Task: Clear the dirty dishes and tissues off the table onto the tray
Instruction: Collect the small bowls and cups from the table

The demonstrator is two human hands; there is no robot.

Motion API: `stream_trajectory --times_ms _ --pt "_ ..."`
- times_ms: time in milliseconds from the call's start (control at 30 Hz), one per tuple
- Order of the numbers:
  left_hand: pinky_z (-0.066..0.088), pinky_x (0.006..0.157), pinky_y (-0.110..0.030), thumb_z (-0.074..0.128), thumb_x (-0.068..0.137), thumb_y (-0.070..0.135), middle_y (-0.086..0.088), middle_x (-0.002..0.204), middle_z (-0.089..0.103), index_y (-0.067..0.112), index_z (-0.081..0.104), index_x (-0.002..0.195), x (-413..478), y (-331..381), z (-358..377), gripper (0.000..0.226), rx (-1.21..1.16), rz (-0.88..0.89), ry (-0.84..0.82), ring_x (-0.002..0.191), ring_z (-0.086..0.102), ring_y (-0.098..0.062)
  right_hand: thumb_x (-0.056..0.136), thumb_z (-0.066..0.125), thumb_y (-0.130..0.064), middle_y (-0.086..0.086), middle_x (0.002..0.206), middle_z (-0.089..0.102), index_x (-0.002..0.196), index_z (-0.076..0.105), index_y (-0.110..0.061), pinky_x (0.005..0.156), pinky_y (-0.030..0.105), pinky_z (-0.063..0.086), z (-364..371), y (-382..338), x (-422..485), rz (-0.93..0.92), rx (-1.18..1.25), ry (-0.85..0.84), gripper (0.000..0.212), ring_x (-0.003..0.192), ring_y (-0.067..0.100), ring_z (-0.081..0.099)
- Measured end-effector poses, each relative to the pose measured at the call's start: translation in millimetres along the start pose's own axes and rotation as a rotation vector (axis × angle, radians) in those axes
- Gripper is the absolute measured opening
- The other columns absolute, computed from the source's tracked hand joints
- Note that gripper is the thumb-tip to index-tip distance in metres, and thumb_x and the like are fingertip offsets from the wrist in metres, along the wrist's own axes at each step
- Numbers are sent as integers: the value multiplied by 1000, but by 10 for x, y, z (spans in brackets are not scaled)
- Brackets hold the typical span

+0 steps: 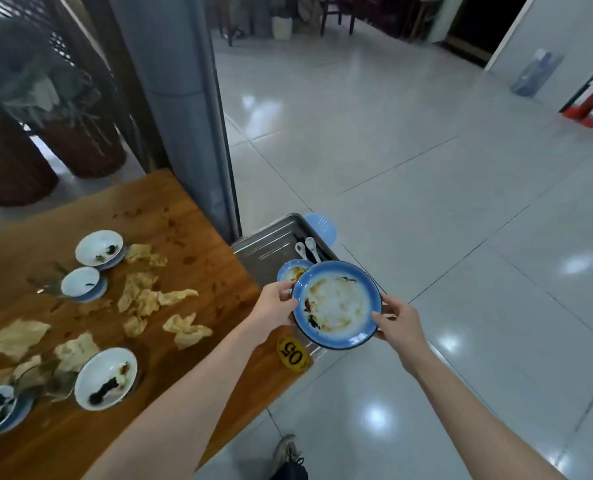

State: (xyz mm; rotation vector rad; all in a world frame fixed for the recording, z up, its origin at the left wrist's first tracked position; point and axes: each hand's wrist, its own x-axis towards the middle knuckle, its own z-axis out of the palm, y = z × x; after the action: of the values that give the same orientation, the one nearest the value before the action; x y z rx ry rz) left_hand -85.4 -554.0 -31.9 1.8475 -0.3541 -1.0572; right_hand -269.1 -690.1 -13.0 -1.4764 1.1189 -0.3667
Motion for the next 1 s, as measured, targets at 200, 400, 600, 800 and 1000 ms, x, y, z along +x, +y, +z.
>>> stream_trajectory --times_ms 200,400,600,800,1000 --pt "53 51 -19 55 95 5 -1 96 64 15 48 136 646 233 127 43 -61 -112 32 82 63 -8 85 56 7 -14 76 67 92 65 -30 54 20 54 -33 -117 776 19 -53 -9 39 67 5 66" --pt "51 49 -17 56 93 1 0 90 63 13 51 131 1144 129 182 40 -110 -210 104 77 63 -7 85 57 9 -13 82 66 100 62 -26 62 21 56 93 -60 1514 43 -121 -130 39 77 8 66" --pt "49 45 -15 56 92 -2 7 88 57 12 45 135 1710 -39 250 47 -148 -341 201 76 58 -4 82 62 8 -1 91 68 116 62 -9 75 37 58 321 121 2361 69 -236 -288 38 85 21 66" --pt "54 58 -23 62 83 -8 9 96 55 14 44 136 2292 -340 337 59 -196 -490 261 99 57 -17 79 66 6 -1 96 68 117 59 -18 71 24 55 574 422 3117 145 -295 -449 46 89 12 65" --pt "53 82 -28 63 78 -12 9 99 55 12 46 134 2781 -806 407 64 -189 -601 313 99 53 -10 77 66 7 -8 90 69 87 62 -38 60 17 52 933 858 3654 251 -392 -537 47 83 5 65"
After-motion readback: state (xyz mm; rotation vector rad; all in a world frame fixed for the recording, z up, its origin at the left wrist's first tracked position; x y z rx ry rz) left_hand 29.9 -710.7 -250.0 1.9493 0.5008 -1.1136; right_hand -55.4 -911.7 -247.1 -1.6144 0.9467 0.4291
